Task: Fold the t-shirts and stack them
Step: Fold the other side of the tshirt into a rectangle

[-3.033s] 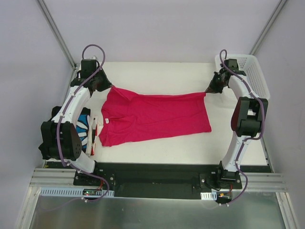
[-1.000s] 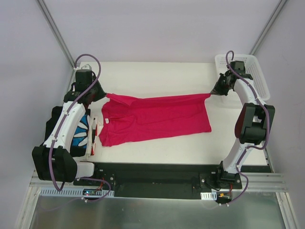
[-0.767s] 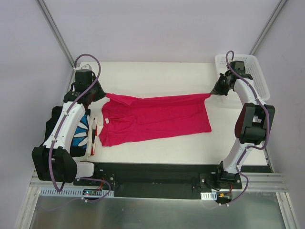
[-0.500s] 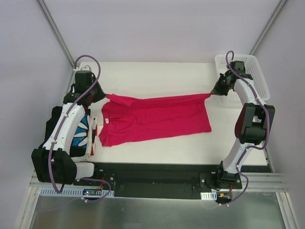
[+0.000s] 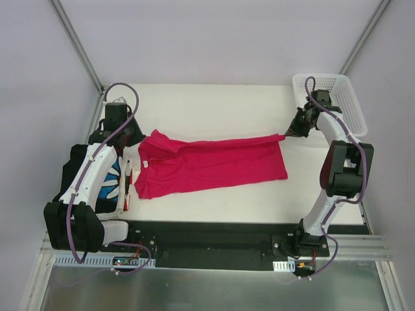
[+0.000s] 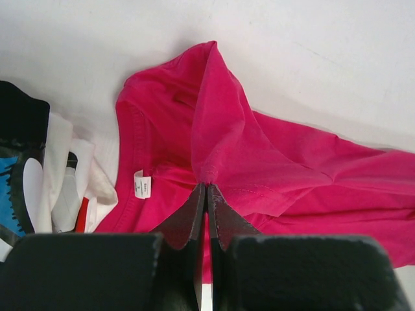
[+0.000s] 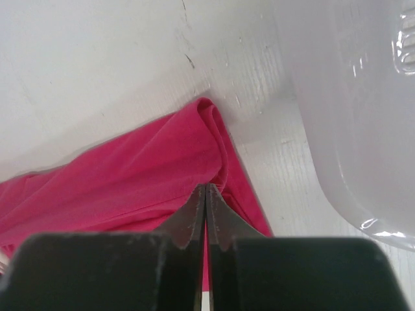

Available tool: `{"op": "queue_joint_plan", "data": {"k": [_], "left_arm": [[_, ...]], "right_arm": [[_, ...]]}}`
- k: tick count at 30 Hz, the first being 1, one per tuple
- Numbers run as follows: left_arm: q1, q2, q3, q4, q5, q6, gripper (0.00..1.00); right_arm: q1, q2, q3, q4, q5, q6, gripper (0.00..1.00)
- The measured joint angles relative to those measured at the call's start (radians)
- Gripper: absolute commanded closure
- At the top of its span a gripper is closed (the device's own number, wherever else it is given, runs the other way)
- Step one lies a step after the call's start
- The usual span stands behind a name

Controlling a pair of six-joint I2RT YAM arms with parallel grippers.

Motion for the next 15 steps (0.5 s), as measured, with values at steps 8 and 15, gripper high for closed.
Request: {"op": "queue_joint_plan", "data": {"k": [8,15], "left_arm": [[0.000,-0.021,-0.048,-0.003,0.001,-0.006,1.00],[0.000,-0.021,-0.078,-0.002,0.001,-0.006,1.00]], "right_arm": [[0.013,-0.051,-0.077,0.007,0.001,0.000,0.99],[0.026,-0.074,-0.125,0.020,0.001,0.000,0.99]]}}
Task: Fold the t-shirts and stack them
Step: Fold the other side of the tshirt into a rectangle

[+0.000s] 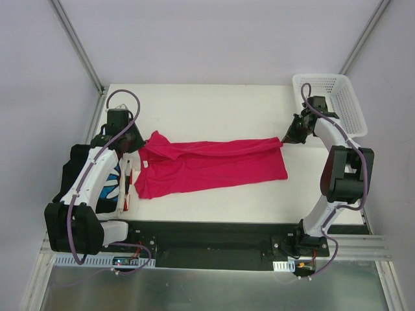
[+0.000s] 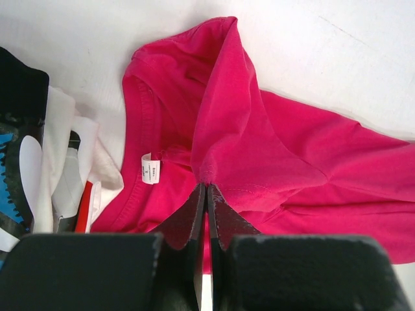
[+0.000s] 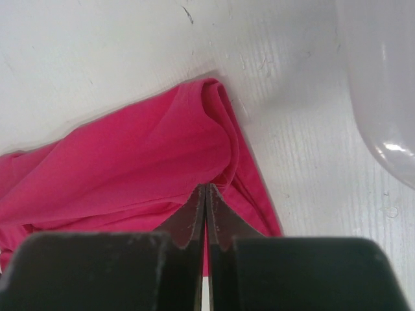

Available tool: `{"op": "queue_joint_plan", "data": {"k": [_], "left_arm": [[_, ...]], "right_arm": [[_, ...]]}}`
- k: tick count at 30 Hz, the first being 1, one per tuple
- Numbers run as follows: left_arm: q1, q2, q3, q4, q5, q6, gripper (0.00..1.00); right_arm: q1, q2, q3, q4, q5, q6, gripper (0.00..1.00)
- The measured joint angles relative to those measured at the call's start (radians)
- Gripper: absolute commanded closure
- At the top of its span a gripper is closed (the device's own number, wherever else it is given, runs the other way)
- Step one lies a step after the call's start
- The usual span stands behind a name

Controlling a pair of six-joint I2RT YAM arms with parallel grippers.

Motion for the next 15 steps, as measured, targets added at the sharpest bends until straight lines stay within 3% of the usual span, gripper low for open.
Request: {"op": "queue_joint_plan", "data": {"k": [8,11,13,15], "left_arm": [[-0.002,0.000,-0.013,0.006,0.003,0.000,1.00],[-0.007,0.000,-0.022,0.007,0.016,0.000,1.00],[-0.013,0.000,-0.029,0.008,0.019,0.000,0.86],[-0.014,0.000,-0.037,0.008,0.023,0.000,0.86]], "right_arm": [[0.001,-0.032,-0.027,0.003,0.003,0.000,0.99],[0.001,-0.040,-0.034,0.004,0.003,0.000,0.93],[0.001,-0.048,-0.046,0.009,0.003,0.000,0.88],[0.001,-0.059,-0.059,0.010,0.005,0.001,0.81]]}}
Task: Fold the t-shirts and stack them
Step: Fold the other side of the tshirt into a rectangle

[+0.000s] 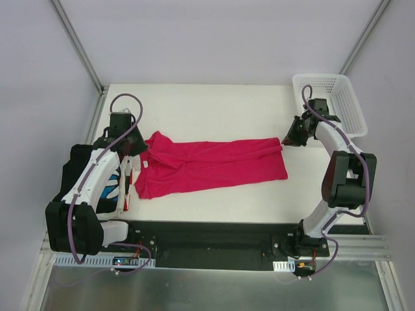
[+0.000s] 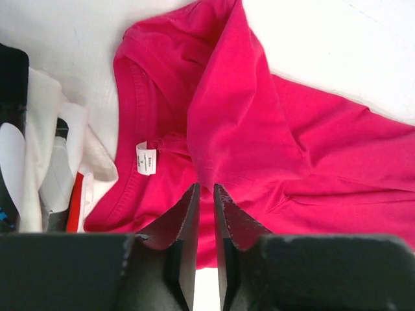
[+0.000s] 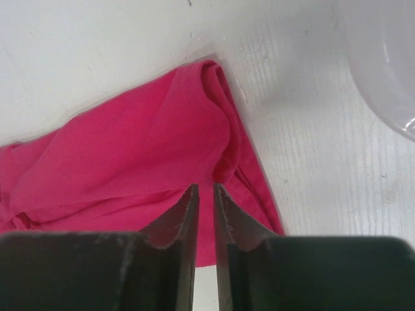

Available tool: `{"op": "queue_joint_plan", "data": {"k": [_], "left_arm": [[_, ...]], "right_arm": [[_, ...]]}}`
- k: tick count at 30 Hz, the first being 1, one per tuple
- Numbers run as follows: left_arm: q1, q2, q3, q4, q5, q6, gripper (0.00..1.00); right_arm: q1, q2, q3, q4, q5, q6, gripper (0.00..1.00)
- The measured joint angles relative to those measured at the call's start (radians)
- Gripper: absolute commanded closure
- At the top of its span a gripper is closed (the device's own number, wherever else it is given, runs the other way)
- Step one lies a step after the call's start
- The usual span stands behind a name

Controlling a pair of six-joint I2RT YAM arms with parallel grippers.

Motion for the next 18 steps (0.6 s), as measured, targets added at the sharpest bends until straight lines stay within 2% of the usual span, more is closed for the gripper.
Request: {"op": "queue_joint_plan", "data": {"k": [3,7,9,10,11,16,18], "left_arm": [[-0.008,-0.003,-0.013,-0.001,0.002,-0.007,0.66],[-0.019,-0.018,-0.028,-0.001,0.002,-0.008,0.60],[-0.024,-0.028,-0.029,-0.001,0.002,-0.007,0.59],[-0.025,-0.034,-0.029,0.000,0.001,-0.007,0.59],[-0.026,-0.041,-0.029,0.000,0.001,-0.007,0.59],[-0.026,-0.056,-0.024,0.000,-0.006,-0.008,0.66],[-0.026,-0.055,-0.019,0.001,-0.007,-0.012,0.72]], "right_arm": [[0.000,-0.019,-0.019,0.002,0.002,0.003,0.78],[0.000,-0.061,-0.050,0.005,0.010,0.010,0.80],[0.000,-0.076,-0.054,0.006,0.018,0.011,0.86],[0.000,-0.085,-0.054,0.010,0.023,0.016,0.95],[0.000,-0.093,-0.054,0.015,0.024,0.019,0.98],[0.016,-0.104,-0.037,0.034,0.030,0.035,0.99],[0.044,-0.080,0.002,0.035,0.032,0.037,0.97]]}}
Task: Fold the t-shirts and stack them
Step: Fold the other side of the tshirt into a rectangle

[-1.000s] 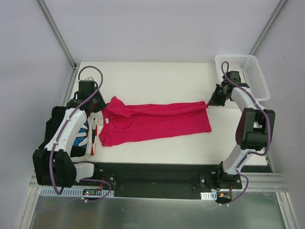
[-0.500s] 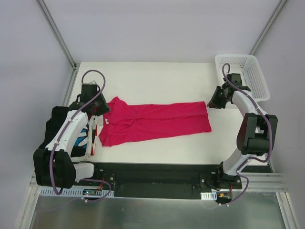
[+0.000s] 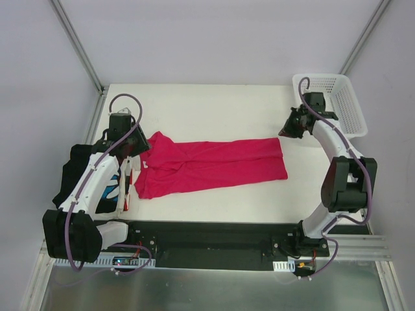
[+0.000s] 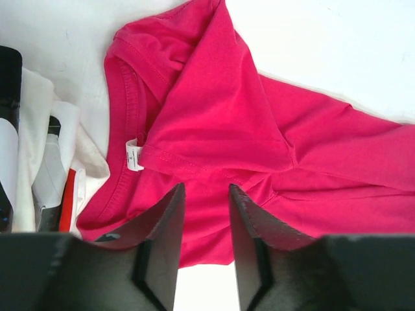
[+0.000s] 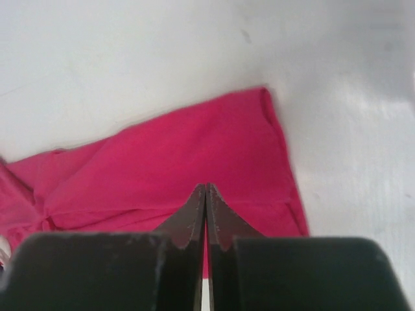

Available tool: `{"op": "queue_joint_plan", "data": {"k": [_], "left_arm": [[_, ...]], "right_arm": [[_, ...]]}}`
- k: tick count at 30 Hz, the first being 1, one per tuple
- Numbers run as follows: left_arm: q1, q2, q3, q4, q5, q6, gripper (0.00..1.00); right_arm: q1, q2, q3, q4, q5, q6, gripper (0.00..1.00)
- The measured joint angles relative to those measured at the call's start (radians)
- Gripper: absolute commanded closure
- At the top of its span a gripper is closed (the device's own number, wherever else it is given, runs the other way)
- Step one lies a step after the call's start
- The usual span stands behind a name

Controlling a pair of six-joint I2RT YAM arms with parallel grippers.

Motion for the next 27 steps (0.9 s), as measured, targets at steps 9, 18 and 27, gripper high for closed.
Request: {"op": "queue_joint_plan", "data": {"k": [9,18,27], "left_arm": [[0.000,0.003,-0.111,0.089,-0.044,-0.137,0.94],[0.000,0.245,-0.104,0.193,-0.072,-0.266,0.85],[0.001,0.466,0.086,0.267,-0.117,-0.240,0.63]], "right_arm": [[0.245,0.214,0.186,0.049,-0.055,0.029,0.86],[0.329,0.310,0.246,0.062,-0.125,0.041,0.85],[0.282,0.308,0.214,0.087,-0.127,0.037,0.84]]}}
